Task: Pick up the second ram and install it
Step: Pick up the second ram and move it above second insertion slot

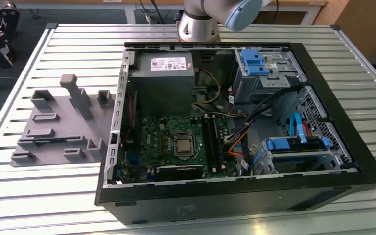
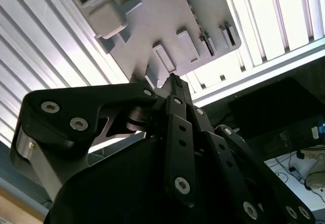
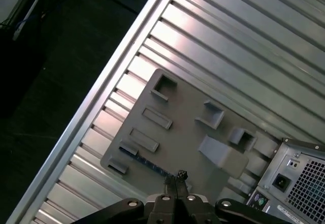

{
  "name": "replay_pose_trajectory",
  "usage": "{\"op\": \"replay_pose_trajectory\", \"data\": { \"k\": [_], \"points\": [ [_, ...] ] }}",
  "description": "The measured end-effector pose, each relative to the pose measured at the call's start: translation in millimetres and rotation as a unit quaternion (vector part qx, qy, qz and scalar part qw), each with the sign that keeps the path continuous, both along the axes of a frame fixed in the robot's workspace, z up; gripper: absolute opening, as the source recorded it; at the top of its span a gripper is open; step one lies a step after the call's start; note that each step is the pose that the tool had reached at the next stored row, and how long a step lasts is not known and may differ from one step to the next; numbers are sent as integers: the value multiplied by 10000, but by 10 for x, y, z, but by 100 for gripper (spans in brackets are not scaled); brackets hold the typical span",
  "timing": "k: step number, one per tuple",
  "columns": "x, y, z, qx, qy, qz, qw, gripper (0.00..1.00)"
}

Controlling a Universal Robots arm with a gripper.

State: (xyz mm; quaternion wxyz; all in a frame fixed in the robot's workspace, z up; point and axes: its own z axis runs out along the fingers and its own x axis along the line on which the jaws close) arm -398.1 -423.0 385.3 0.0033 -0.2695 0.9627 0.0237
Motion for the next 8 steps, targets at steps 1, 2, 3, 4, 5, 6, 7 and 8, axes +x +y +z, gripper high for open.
{"op": "replay_pose_trajectory", "data": {
  "k": [1, 2, 3, 4, 5, 6, 7, 8],
  "points": [
    [0, 0, 0, 0, 0, 49, 10000, 11],
    [0, 0, 0, 0, 0, 102, 9999, 11],
    [0, 0, 0, 0, 0, 153, 9999, 11],
    [0, 0, 0, 0, 0, 205, 9998, 11],
    [0, 0, 0, 0, 0, 257, 9997, 11],
    [0, 0, 0, 0, 0, 308, 9995, 11],
    [0, 0, 0, 0, 0, 360, 9994, 11],
    [0, 0, 0, 0, 0, 412, 9991, 11]
  ]
}}
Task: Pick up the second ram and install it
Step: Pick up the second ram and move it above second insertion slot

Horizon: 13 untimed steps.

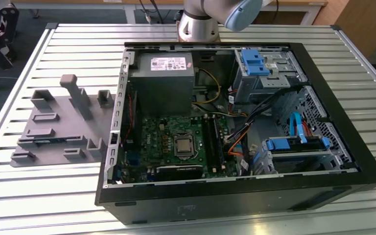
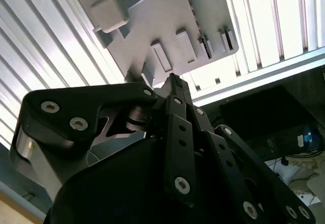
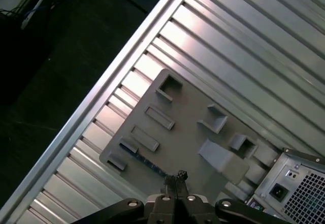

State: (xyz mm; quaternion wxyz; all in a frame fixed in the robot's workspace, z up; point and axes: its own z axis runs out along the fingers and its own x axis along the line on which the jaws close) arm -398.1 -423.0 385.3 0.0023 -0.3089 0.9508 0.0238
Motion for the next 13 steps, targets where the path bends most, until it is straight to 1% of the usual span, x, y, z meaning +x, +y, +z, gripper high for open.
{"op": "replay_pose_trajectory", "data": {
  "k": [4, 8, 10, 13],
  "points": [
    [0, -1, 0, 0, 0, 225, 9997, 11],
    [0, -2, 0, 0, 0, 463, 9989, 11],
    [0, -2, -1, 0, 0, 605, 9982, 11],
    [0, -2, -2, 0, 0, 835, 9965, 11]
  ]
}}
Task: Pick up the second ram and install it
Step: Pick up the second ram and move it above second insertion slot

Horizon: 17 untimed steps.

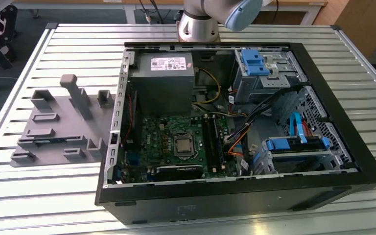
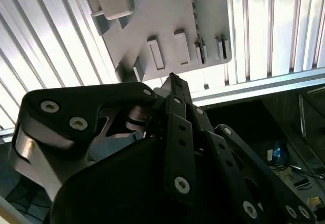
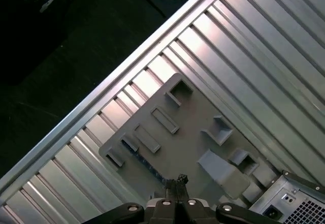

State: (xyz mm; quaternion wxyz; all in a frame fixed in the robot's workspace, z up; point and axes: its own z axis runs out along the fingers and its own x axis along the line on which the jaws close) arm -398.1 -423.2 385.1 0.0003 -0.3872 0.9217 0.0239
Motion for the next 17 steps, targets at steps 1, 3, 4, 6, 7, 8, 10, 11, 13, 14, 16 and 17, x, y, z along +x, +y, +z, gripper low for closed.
{"op": "replay_pose_trajectory", "data": {
  "k": [1, 3, 4, 6, 7, 8, 10, 11, 13, 14, 16, 17],
  "points": [
    [0, 0, -1, 0, 0, 96, 10000, 11],
    [0, 0, -3, 0, 0, 275, 9996, 11],
    [0, 0, -3, 0, 0, 361, 9993, 11],
    [0, -3, -2, -1, 1, 406, 9992, 11],
    [-2, -7, -3, 0, 0, 406, 9992, 11],
    [-4, -12, -3, 0, 0, 406, 9992, 11],
    [-4, -11, -3, 0, 0, 408, 9992, 11],
    [-4, -12, -3, 0, 0, 413, 9991, 11],
    [-4, -12, -3, 0, 0, 431, 9991, 11],
    [-4, -12, -3, 0, 0, 441, 9990, 11],
    [-4, -12, -3, 0, 0, 459, 9989, 11],
    [-4, -12, -3, 0, 0, 467, 9989, 11]
  ]
}}
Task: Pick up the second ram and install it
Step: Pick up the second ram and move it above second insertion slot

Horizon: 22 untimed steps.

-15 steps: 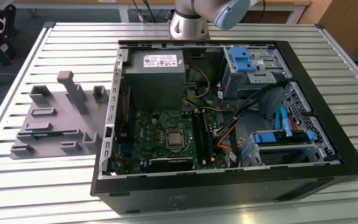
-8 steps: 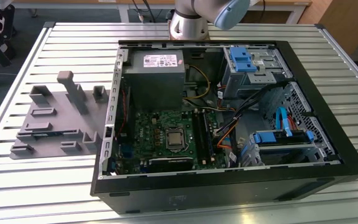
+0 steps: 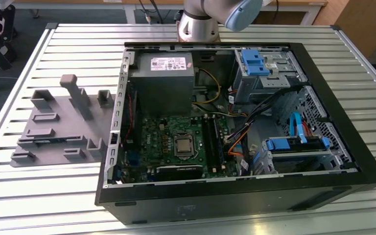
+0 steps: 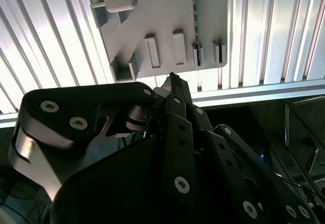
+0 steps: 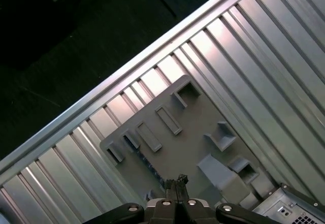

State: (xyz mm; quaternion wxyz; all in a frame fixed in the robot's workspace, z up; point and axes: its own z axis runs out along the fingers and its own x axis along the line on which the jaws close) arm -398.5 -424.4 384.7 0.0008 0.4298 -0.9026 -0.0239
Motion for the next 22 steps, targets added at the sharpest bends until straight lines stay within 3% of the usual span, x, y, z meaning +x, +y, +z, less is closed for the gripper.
{"op": "replay_pose_trajectory", "data": {
  "k": [22],
  "points": [
    [0, 0, 0, 0, 0, 131, 9999, 11]
  ]
}}
